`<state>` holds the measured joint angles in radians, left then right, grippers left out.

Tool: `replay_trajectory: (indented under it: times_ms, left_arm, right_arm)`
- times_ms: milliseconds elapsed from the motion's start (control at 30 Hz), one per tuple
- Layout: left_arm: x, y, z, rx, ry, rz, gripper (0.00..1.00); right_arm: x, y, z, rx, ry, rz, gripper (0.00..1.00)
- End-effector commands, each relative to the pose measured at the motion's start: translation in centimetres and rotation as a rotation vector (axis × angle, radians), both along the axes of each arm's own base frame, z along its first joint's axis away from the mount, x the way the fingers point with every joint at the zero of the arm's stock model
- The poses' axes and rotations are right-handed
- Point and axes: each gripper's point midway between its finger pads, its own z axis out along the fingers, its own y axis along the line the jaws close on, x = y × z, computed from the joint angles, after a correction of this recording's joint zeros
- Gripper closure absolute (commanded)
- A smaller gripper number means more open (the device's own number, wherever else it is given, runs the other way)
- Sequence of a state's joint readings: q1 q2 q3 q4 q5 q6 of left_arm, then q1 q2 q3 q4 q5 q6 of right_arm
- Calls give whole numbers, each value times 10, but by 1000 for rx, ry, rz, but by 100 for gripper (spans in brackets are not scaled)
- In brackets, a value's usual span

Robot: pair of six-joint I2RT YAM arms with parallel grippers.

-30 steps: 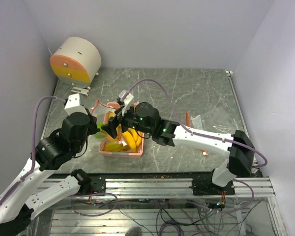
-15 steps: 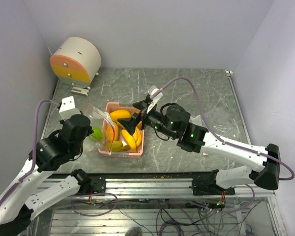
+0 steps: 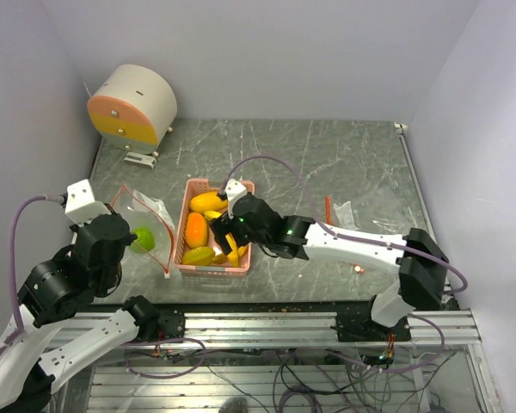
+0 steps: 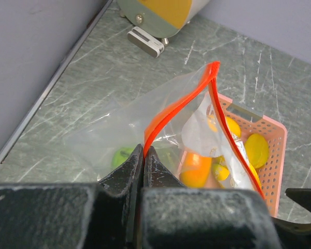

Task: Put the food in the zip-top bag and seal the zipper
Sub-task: Move the bin to the center of the board.

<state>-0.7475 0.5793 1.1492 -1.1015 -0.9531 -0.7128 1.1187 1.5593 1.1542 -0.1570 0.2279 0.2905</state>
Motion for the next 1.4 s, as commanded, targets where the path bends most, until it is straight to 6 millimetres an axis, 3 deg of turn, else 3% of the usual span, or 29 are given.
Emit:
replay_trajectory:
  times_ms: [0,167,367,567,733,1000,1100,1367]
  left_arm:
    - [-5,13,7,0,-28,47,93]
    - [-3,7,2,-4,-20,25,93]
    - [2,-1,-2,-7,-14,6,93]
    - [3,-1,-4,-1,-11,5,93]
    - [4,-2,-7,4,-9,8,93]
    - [12,-10,-13,15,9,1,93]
    - [15,-15,-17,10,19,-10,93]
    - [17,-20,-21,6,31,-18,93]
  right_arm:
    - [0,6,-19,-68,54,-3,15]
    - [16,11,-50,-149,56,-57,14]
    - [54,10,-77,-185,44,-182,13]
    - [84,-23,-103,-241,47,-319,12]
    - [90,-67,-121,-281,81,-396,13]
    - [86,-125,-120,-378,49,-496,12]
    - [83,-125,-111,-352,37,-468,8]
    - [88,-111,-37,-149,-56,-433,5]
